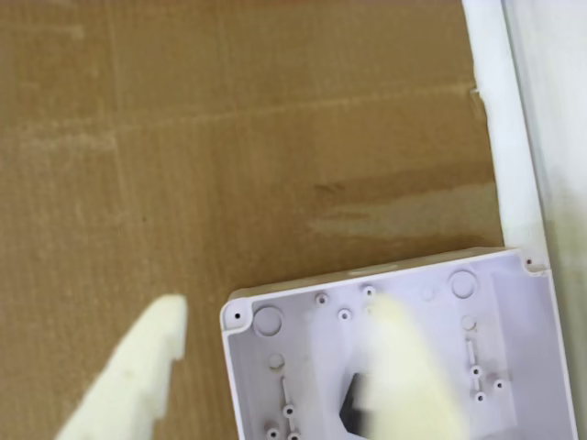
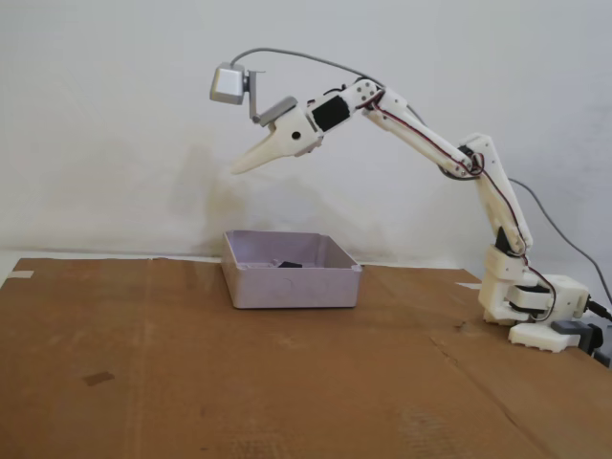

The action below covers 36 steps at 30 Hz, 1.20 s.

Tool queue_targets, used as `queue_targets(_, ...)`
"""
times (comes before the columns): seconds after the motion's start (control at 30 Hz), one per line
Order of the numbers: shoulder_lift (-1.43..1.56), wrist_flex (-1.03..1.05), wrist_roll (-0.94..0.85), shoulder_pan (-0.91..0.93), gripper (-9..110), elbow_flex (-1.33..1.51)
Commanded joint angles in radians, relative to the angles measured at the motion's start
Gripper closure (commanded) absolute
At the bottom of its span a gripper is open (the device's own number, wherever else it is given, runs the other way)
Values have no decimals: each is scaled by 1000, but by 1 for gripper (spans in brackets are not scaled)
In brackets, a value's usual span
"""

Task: Grasp a block and put it in the box.

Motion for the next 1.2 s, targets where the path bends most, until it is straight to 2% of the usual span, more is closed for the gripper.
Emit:
queue_targets(0.0, 202, -5, -9, -6, 98, -126)
queue_targets(0.1, 201, -5, -9, -6, 101, -126)
queue_targets(1.17, 204, -3, -5, -32, 101, -114)
